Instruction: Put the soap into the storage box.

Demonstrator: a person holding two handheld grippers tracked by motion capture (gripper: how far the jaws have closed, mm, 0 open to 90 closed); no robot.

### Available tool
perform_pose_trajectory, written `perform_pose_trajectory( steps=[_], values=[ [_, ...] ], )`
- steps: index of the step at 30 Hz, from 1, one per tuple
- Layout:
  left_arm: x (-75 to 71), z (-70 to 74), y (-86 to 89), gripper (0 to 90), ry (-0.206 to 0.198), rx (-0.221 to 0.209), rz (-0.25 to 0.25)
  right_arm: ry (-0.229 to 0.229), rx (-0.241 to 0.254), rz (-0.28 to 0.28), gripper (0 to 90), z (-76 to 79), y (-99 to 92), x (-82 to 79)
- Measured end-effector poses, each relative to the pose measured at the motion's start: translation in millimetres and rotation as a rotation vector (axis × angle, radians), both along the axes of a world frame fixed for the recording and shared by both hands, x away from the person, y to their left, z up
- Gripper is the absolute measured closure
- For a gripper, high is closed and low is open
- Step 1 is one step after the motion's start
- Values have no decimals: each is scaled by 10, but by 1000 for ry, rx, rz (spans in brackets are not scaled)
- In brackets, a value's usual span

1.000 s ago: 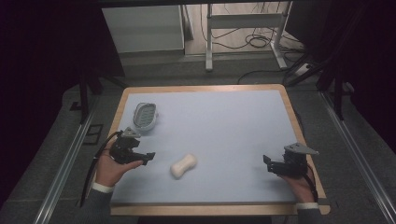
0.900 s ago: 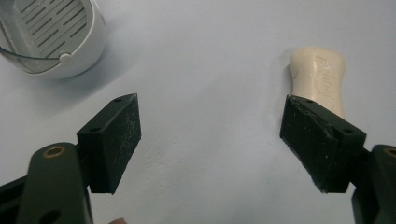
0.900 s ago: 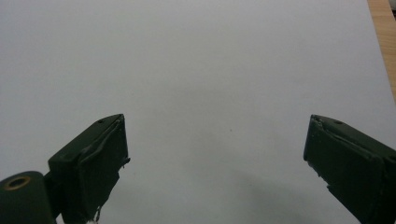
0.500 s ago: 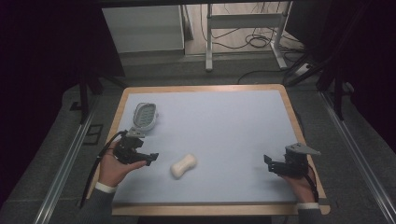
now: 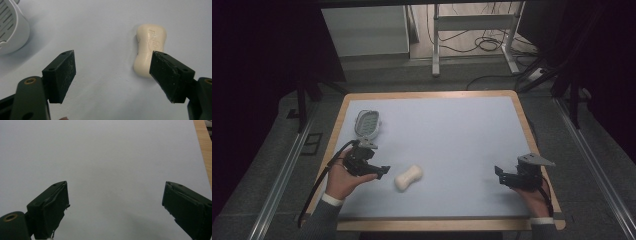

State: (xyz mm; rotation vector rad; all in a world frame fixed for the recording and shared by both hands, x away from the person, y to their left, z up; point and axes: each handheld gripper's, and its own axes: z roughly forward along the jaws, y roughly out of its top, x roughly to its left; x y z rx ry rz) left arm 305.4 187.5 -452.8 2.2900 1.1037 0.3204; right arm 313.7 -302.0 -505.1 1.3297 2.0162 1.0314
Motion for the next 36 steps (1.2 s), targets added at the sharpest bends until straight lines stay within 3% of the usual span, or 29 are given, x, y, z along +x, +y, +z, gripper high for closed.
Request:
perform_pose_trajectory(
  steps=[22,30,36],
  values=[
    [41,-155,-398,208,50,47,-78,13,-22,-1,67,-42,18,12],
    [56,-217,-545,207,79,39,-110,17,-26,0,67,-60,33,20],
    [88,-296,-703,205,108,74,-138,16,-30,-1,67,-63,35,19]
  ],
)
